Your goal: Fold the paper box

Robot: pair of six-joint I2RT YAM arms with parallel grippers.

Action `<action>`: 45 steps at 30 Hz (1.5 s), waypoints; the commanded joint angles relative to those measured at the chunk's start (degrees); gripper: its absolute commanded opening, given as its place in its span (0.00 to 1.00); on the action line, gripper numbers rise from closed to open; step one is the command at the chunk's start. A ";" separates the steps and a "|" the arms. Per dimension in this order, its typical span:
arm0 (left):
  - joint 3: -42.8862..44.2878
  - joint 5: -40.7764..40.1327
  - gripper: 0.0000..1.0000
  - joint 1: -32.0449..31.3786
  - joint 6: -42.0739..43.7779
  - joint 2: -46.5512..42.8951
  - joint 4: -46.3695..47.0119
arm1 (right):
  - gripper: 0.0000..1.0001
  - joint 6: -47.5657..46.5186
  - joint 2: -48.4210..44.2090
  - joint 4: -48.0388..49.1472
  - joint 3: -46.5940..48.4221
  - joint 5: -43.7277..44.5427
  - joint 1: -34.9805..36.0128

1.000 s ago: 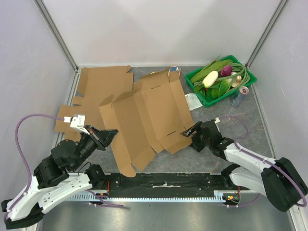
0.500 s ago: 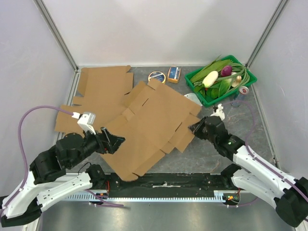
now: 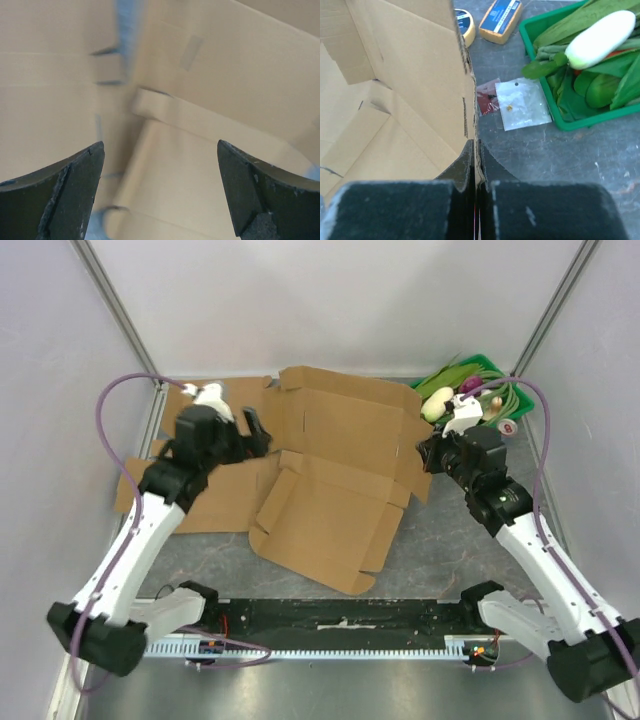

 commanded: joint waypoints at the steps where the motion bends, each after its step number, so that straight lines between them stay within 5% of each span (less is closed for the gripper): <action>1: -0.03 32.48 0.99 22.84 4.30 7.70 18.95 | 0.00 -5.24 4.11 6.23 3.70 -24.89 -10.79; 10: -1.79 49.22 0.95 27.80 6.33 27.74 36.65 | 0.00 -6.39 12.73 7.11 7.31 -41.34 -15.90; 19: 10.77 48.89 0.91 27.89 11.32 47.43 36.94 | 0.00 -4.63 13.70 9.57 6.79 -45.40 -17.13; 23: 13.59 54.94 0.78 27.89 11.70 53.15 40.70 | 0.00 -4.45 13.26 9.75 6.70 -45.84 -17.13; 25: 13.50 57.24 0.63 27.72 10.02 55.51 44.74 | 0.00 -4.02 13.00 10.10 6.43 -45.93 -17.04; 33: 11.31 51.46 0.06 26.40 11.68 52.73 46.08 | 0.00 -0.07 10.98 10.72 4.77 -41.19 -17.04; 37: 8.41 49.51 0.02 26.40 11.95 47.28 46.17 | 0.02 1.88 10.63 5.37 5.11 -34.15 -17.04; 43: 2.01 50.65 0.02 26.40 10.02 39.28 47.21 | 0.25 -1.46 10.19 -6.04 8.01 -21.86 -17.04; 45: -0.37 51.00 0.02 26.40 10.01 35.95 48.45 | 0.25 -3.65 10.36 -7.73 9.51 -20.35 -17.04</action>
